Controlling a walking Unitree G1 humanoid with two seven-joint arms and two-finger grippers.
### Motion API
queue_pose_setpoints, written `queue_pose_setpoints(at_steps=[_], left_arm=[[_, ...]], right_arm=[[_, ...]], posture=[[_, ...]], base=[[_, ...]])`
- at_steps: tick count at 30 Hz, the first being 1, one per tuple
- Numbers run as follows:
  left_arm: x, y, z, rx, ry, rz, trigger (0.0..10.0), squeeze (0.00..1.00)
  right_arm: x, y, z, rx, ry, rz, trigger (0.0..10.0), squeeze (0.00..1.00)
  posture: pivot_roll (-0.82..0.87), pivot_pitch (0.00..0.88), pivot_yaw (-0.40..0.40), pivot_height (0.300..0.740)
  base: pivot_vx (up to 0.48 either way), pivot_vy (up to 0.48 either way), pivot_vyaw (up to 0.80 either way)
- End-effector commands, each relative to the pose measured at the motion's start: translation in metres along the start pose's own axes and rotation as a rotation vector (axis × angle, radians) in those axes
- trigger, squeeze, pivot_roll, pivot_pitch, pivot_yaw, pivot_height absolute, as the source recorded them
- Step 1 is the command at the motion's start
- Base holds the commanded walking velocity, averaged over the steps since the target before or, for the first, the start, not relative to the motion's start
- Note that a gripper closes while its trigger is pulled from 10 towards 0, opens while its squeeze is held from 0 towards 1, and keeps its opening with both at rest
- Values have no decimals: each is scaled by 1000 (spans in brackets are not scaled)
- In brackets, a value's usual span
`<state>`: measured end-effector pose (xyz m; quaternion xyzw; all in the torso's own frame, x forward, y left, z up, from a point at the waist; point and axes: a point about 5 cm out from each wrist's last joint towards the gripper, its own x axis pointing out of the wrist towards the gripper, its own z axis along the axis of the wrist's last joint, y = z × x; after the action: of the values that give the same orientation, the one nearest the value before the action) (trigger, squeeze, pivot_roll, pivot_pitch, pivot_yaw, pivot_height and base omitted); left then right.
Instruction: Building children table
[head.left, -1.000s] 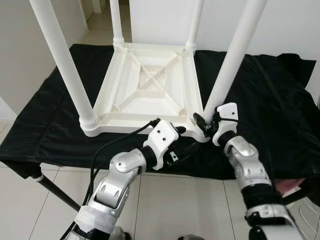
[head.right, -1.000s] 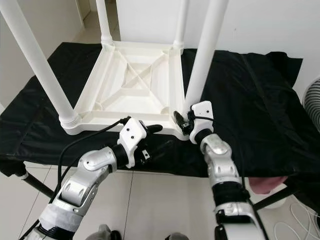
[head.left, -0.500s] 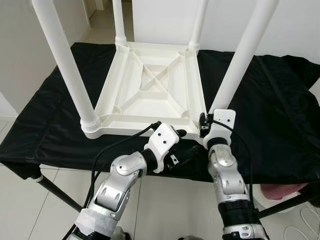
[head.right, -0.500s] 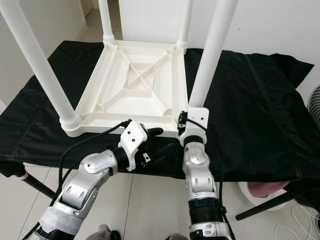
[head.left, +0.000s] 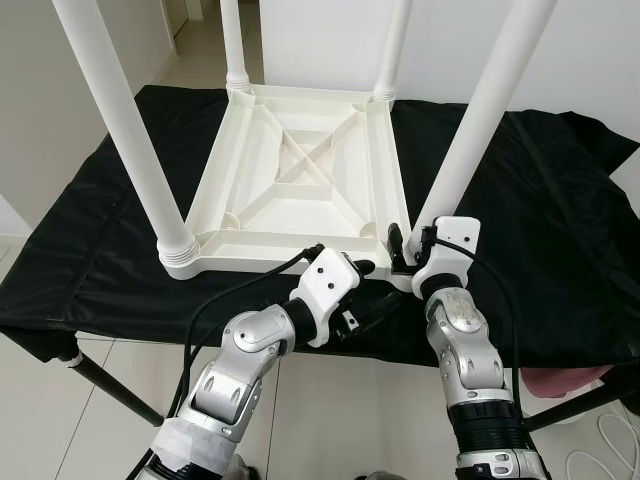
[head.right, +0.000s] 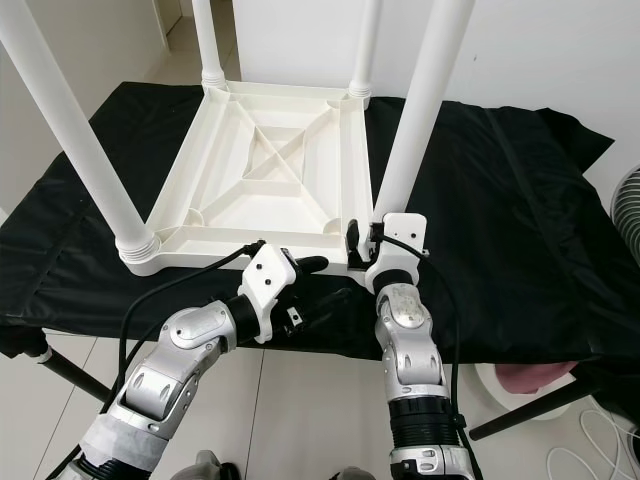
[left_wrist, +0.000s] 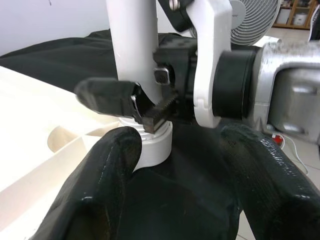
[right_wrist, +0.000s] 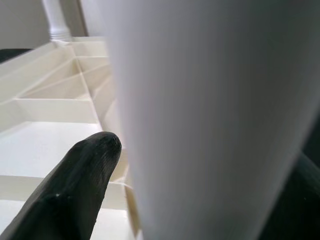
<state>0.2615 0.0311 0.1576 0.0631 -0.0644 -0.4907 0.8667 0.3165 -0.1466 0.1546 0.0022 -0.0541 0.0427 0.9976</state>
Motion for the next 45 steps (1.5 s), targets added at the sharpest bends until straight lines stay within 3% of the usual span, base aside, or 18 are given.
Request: queue_pose_setpoints(at_steps=[1,2,3,4,17,19,20,22,23,25,28,29,30,32,33,43,44,45], left_arm=[[2,2,-2,3,8,51,10000,0],[2,2,-2,3,8,51,10000,0],[2,2,-2,3,8,52,10000,0],[2,2,-2,3,8,51,10000,0],[3,5,-1,10,9,41,10000,0],[4,6,0,11,6,43,10000,0],[4,7,0,12,5,45,10000,0],[5,7,0,13,4,46,10000,0],[5,7,1,13,3,47,10000,0],[4,7,1,13,2,50,10000,0],[4,8,1,14,2,52,10000,0],[4,8,1,14,2,53,10000,0],[4,8,2,14,2,54,10000,0],[4,8,2,14,2,54,10000,0],[4,8,2,13,1,55,10000,0],[3,7,2,11,3,47,10000,0],[4,7,2,9,2,45,10000,0],[4,7,2,9,2,45,10000,0]], right_arm=[[2,0,1,3,9,102,10000,1000],[2,0,1,3,9,102,10000,1000],[3,-1,1,-16,15,187,10000,835],[2,-3,1,-49,19,259,10000,0],[15,-28,3,-172,54,605,10000,0],[19,-30,1,-177,85,655,9294,0],[20,-32,-1,-179,102,667,7569,0],[22,-33,-1,-180,111,671,7569,0],[22,-34,-3,-181,123,678,6078,0],[23,-35,-6,-187,141,699,7255,0],[23,-35,-8,-192,151,715,7059,0],[23,-36,-10,-190,158,724,4824,0],[24,-37,-13,-187,164,732,3922,0],[24,-37,-13,-187,164,732,3922,0],[24,-37,-14,-186,168,735,0,0],[23,-41,-18,-154,157,715,0,0],[23,-41,-17,-137,145,685,10000,0],[23,-41,-17,-137,145,685,10000,0]], posture=[[-103,14,-14,740],[-103,14,-14,740],[-103,14,-14,740],[-103,14,-14,740],[-118,23,12,740],[-115,23,10,740],[-115,23,10,740],[-111,25,8,740],[-111,25,8,740],[-111,25,8,740],[-104,28,5,740],[-104,28,5,740],[-104,28,5,740],[-104,28,5,740],[-104,28,5,740],[-97,30,8,740],[-105,40,12,740],[-105,40,12,740]], base=[[0,0,0],[0,0,0],[0,0,0],[0,0,0],[0,0,0],[0,0,0],[0,0,0],[0,0,0],[0,0,0],[0,0,0],[0,0,0],[0,0,0],[0,0,0],[0,0,0],[0,0,0],[0,0,0],[0,0,0],[0,0,0]])
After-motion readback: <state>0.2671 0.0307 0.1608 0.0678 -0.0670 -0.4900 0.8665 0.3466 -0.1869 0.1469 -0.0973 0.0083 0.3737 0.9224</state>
